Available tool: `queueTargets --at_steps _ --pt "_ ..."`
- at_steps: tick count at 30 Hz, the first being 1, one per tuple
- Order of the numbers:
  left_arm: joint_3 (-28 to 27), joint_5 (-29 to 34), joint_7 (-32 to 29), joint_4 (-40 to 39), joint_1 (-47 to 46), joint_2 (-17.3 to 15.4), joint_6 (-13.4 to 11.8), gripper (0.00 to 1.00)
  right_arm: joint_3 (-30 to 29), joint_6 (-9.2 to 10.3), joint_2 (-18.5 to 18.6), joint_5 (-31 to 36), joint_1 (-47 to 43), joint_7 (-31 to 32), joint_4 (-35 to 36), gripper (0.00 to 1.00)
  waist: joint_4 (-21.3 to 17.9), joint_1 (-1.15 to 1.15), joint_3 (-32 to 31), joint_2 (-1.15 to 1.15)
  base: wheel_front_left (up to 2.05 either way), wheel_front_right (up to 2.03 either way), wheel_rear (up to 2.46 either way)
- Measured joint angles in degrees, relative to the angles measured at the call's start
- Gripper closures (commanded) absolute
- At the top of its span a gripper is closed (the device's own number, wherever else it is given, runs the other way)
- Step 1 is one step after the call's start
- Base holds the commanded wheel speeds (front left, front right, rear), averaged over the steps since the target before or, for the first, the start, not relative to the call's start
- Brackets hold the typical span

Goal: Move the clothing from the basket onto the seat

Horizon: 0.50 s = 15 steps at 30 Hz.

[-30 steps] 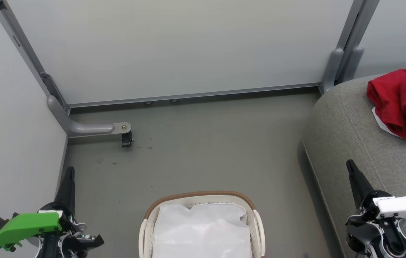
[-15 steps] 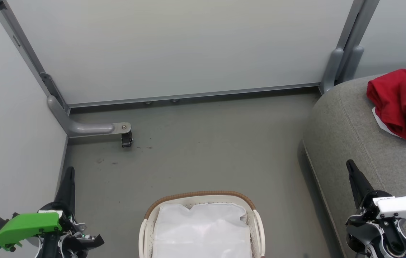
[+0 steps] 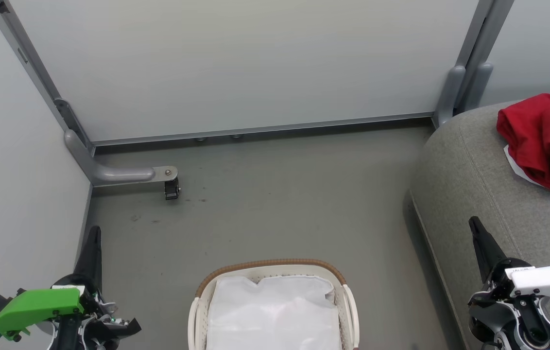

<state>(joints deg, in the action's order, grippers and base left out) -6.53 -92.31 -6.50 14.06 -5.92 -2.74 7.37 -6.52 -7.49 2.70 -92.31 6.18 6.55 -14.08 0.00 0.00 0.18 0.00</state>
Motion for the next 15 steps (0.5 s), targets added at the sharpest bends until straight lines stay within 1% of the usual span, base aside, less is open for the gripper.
queueTargets --at_steps 15 --pt "0.0 -0.01 0.0 0.0 0.0 0.0 0.0 1.0 0.0 0.0 0.01 0.0 0.0 0.0 0.0 1.0 0.0 0.0 0.0 0.0 0.0 0.0 0.0"
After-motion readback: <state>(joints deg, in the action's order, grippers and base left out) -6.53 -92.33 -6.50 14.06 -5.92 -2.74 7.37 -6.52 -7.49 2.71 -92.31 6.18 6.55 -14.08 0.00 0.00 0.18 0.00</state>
